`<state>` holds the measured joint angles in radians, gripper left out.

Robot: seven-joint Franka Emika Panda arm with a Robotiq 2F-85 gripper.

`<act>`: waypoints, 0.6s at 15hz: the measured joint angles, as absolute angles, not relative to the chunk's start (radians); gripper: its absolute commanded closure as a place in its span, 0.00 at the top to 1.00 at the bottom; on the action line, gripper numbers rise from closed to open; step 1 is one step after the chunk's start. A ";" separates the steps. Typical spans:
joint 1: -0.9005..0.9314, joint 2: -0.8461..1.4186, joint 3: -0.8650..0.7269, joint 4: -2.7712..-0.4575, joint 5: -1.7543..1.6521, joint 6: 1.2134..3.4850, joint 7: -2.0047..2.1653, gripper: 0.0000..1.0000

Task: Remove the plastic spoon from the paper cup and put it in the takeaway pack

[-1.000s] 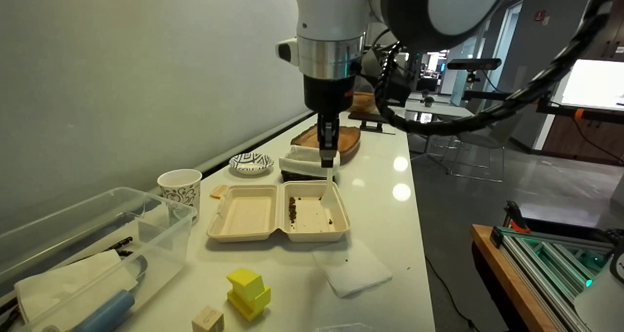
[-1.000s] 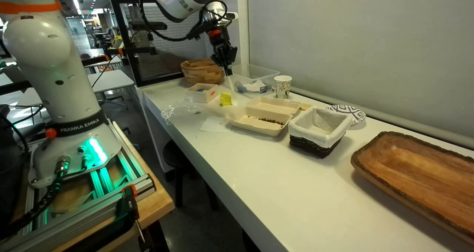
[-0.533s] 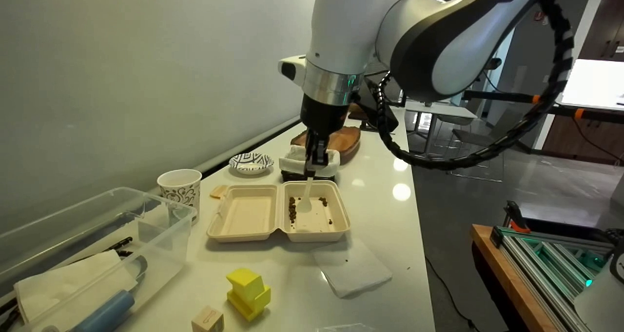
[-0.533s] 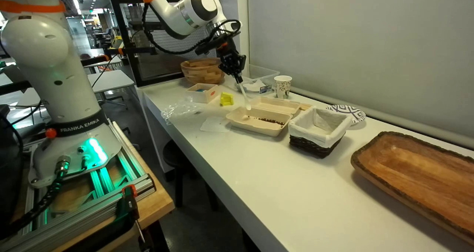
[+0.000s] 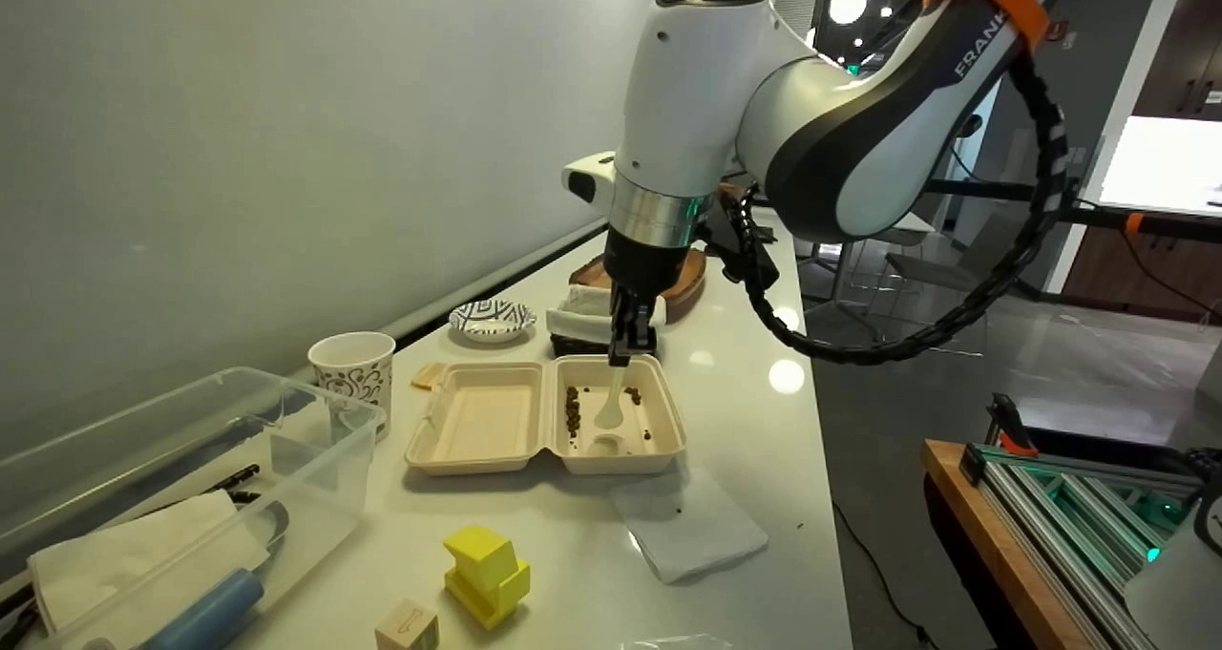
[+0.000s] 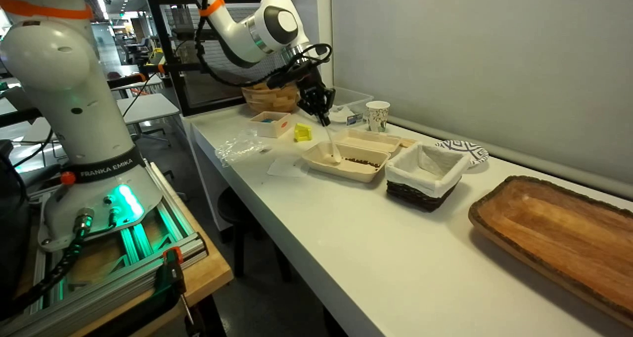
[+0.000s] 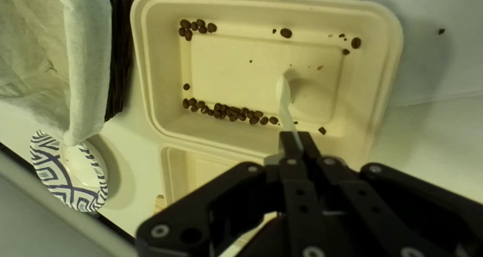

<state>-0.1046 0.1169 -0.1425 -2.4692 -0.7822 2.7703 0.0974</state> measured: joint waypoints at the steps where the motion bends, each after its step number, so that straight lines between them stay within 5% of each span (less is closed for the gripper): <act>1: -0.105 0.122 -0.148 -2.469 -0.795 2.773 0.098 0.21; 4: -0.105 0.131 -0.156 -2.467 -0.818 2.780 0.098 0.33; 6: -0.104 0.135 -0.156 -2.466 -0.822 2.783 0.098 0.57; 9: -0.104 0.141 -0.156 -2.466 -0.822 2.786 0.098 0.64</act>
